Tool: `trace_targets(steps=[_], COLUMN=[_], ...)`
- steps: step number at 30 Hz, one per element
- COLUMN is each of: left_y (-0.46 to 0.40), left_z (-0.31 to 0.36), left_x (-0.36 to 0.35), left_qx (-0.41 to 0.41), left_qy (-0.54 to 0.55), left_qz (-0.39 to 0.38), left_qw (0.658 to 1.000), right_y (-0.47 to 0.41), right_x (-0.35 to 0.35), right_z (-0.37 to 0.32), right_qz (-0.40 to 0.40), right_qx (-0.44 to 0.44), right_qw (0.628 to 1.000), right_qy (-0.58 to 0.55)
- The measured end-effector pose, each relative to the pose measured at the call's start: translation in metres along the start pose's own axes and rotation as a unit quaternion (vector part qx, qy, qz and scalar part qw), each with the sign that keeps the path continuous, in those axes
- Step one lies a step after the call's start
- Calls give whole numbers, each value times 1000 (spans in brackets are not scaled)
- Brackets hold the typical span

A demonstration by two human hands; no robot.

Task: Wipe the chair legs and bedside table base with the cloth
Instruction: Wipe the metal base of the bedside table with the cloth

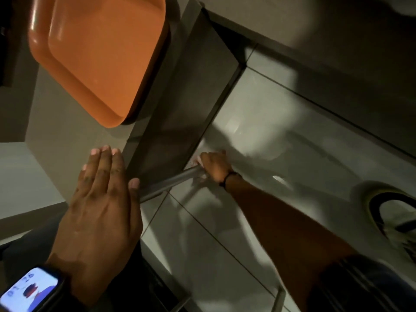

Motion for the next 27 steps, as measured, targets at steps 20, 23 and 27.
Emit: trace_targets(steps=[20, 23, 27], left_y=[0, 1, 1], left_z=[-2, 1, 3], left_x=[-2, -2, 0], left_qx=[5, 2, 29], left_qy=[17, 8, 1], left_qz=[-2, 7, -1], left_qw=[1000, 1000, 1000], right_y=[39, 3, 36], right_x=[-19, -2, 10], right_z=[-26, 17, -22], right_qz=[279, 93, 73], right_qx=[133, 5, -17], right_qw=[937, 959, 925], right_qy=[-162, -269, -372])
Point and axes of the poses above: each hand's wrist, its own y-axis away from the middle knuckle, its own x-axis out of the back of the hand, z = x × y, the point moved 5 cm from there along -y, towards the middle knuckle, and after that the axes turned 15 degrees about -z, right-handed, at the moved point
